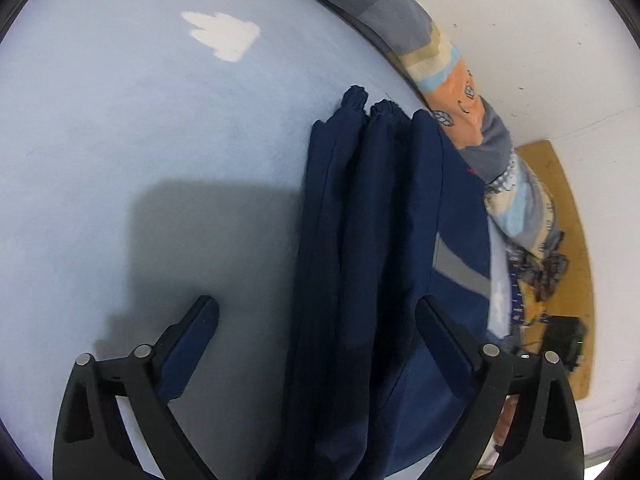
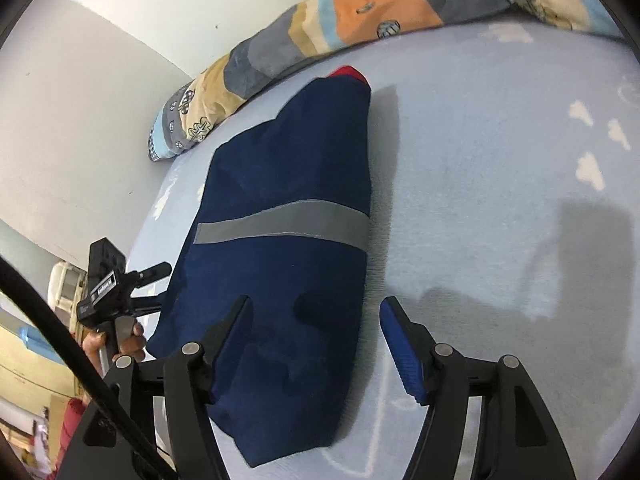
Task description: Fold large clothes
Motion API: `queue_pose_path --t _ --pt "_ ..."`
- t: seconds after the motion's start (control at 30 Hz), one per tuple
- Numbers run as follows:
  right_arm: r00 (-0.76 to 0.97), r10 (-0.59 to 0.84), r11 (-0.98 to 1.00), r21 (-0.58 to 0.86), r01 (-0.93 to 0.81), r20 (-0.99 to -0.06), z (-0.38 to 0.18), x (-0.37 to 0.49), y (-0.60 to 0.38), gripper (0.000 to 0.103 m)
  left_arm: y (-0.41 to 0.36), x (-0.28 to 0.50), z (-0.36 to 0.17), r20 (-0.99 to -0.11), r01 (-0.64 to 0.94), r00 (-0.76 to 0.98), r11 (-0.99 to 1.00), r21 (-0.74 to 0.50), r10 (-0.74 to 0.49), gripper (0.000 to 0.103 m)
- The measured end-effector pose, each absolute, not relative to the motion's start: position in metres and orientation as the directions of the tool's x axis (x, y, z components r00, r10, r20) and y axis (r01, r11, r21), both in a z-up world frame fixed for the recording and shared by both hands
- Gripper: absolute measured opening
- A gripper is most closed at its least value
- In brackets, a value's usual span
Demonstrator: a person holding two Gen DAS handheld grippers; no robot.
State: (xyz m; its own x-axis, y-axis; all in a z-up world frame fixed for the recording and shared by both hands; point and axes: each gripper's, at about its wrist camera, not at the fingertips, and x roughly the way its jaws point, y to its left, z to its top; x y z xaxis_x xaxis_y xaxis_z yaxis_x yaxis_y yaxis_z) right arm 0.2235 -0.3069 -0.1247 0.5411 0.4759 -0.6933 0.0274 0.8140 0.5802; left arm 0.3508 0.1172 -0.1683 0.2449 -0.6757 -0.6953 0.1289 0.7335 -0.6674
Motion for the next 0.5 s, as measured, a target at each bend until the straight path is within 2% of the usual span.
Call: queue_pose_path --t 0.1,0.23,0.27,0.33,0.43,0.47,0.5 --pt "0.531 0.496 0.801 0.598 0.027 -0.687 -0.131 0.230 -0.310 0.071 0.105 0.363 -0.170 -0.691 0.157 0.200 0.718 -0.678 -0.695 0.102" --pt "0.511 0.528 0.784 0.621 0.015 -0.678 -0.141 0.241 -0.309 0.071 0.064 0.371 -0.163 -0.747 0.299 0.152 0.750 -0.590 -0.648 0.102" --pt "0.506 0.534 0.780 0.626 0.013 -0.677 -0.144 0.244 -0.309 0.071 0.054 0.371 -0.161 -0.737 0.329 0.129 0.730 -0.599 -0.663 0.102" --pt "0.505 0.562 0.753 0.658 0.017 -0.655 -0.151 0.252 -0.308 0.075 0.033 0.371 -0.156 -0.714 0.363 0.090 0.691 -0.625 -0.694 0.102" --pt "0.501 0.601 0.714 0.700 0.013 -0.623 -0.162 0.269 -0.301 0.081 0.016 0.368 -0.156 -0.759 0.377 0.089 0.727 -0.574 -0.645 0.102" --pt "0.495 0.615 0.703 0.712 0.008 -0.613 -0.167 0.277 -0.296 0.082 0.017 0.367 -0.156 -0.765 0.364 0.095 0.737 -0.569 -0.637 0.096" --pt "0.494 0.615 0.705 0.709 0.004 -0.614 -0.169 0.282 -0.292 0.082 0.018 0.368 -0.155 -0.775 0.345 0.114 0.757 -0.556 -0.621 0.086"
